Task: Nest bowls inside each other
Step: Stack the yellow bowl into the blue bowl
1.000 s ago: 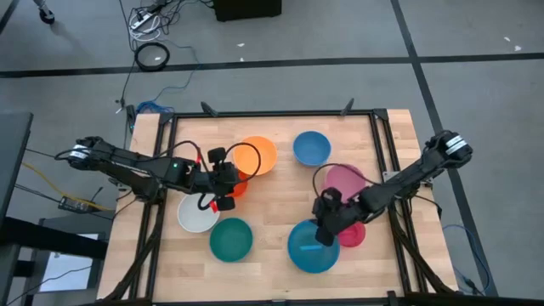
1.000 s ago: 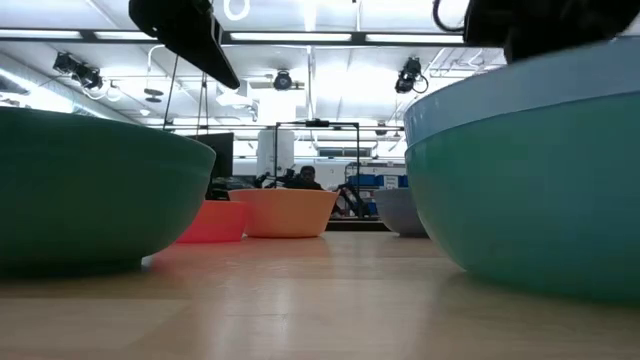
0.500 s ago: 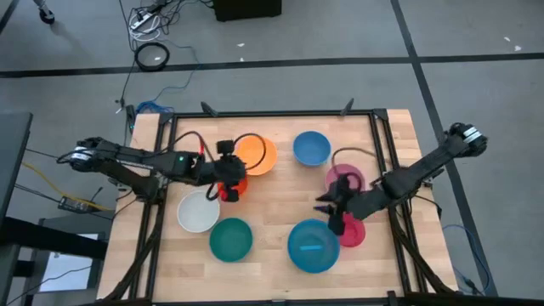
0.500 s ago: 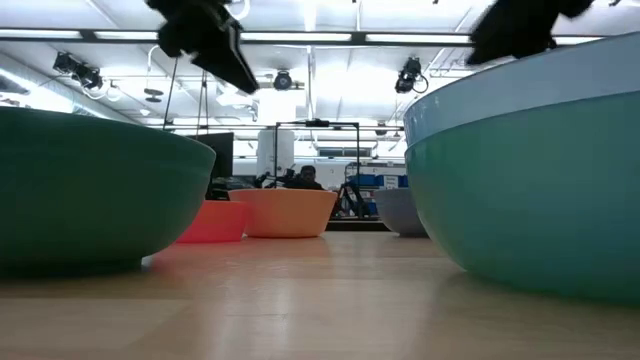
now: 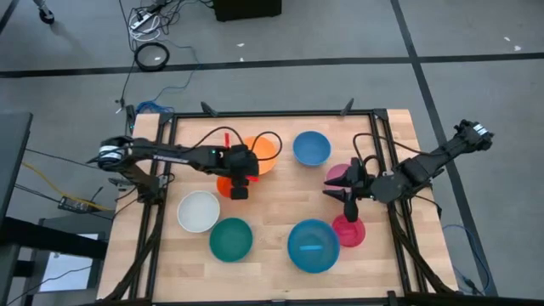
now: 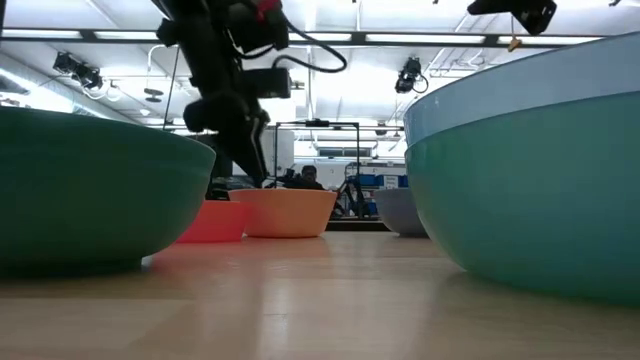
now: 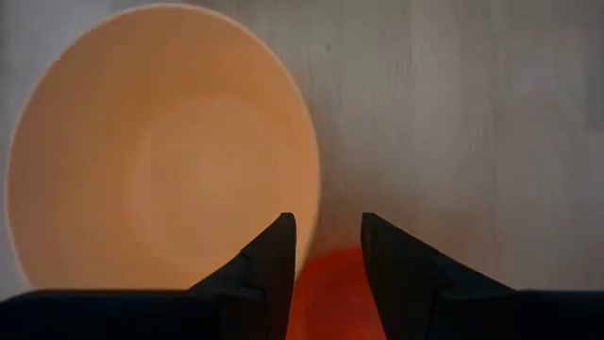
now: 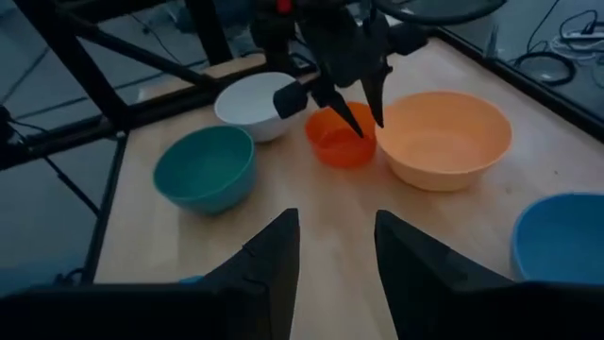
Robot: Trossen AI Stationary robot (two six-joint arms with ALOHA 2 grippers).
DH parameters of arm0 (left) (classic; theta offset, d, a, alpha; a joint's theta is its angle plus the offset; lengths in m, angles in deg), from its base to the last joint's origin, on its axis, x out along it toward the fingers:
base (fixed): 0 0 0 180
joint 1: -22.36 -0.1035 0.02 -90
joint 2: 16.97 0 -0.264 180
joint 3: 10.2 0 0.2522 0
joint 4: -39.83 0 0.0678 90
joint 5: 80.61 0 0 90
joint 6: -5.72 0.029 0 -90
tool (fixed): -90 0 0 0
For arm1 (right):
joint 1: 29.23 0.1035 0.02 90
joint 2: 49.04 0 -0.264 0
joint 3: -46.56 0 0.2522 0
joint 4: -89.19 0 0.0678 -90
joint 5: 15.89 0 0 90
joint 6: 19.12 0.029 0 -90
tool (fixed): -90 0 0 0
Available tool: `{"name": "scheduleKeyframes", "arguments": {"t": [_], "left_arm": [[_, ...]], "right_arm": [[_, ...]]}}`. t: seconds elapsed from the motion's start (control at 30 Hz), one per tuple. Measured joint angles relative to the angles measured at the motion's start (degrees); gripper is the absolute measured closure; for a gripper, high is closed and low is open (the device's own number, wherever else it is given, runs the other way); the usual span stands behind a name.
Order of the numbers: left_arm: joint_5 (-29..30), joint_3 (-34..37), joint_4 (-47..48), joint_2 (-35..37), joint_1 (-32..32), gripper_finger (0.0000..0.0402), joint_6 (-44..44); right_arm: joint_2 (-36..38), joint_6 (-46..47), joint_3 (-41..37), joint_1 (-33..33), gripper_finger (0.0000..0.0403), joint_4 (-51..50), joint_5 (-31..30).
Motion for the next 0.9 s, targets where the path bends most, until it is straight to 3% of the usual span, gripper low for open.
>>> {"name": "scheduleKeyframes", "arguments": {"t": [0.2,0.6,0.7,0.83,0.9], "left_arm": [[-0.70,0.00,-1.55,-1.71,-0.04,0.0271,0.29],[3.98,-0.02,-8.53,-9.11,-1.16,0.0274,0.77],[5.31,-0.02,-8.64,-9.86,-1.18,0.0302,1.42],[5.17,-0.77,-7.85,-9.19,-1.16,0.0384,2.39],[5.30,-2.23,-7.60,-8.62,-1.16,0.0389,2.76]], "right_arm": [[-0.02,0.83,0.00,0.00,0.0275,-2.09,-0.57],[-4.24,1.34,0.00,0.01,0.0275,-2.32,-0.47],[-4.97,1.93,0.00,0.11,0.0275,-2.76,-0.32],[-5.20,1.98,0.00,0.11,0.0275,-2.64,-0.31],[-5.18,2.25,0.00,0.11,0.0275,-2.68,-0.56]]}}
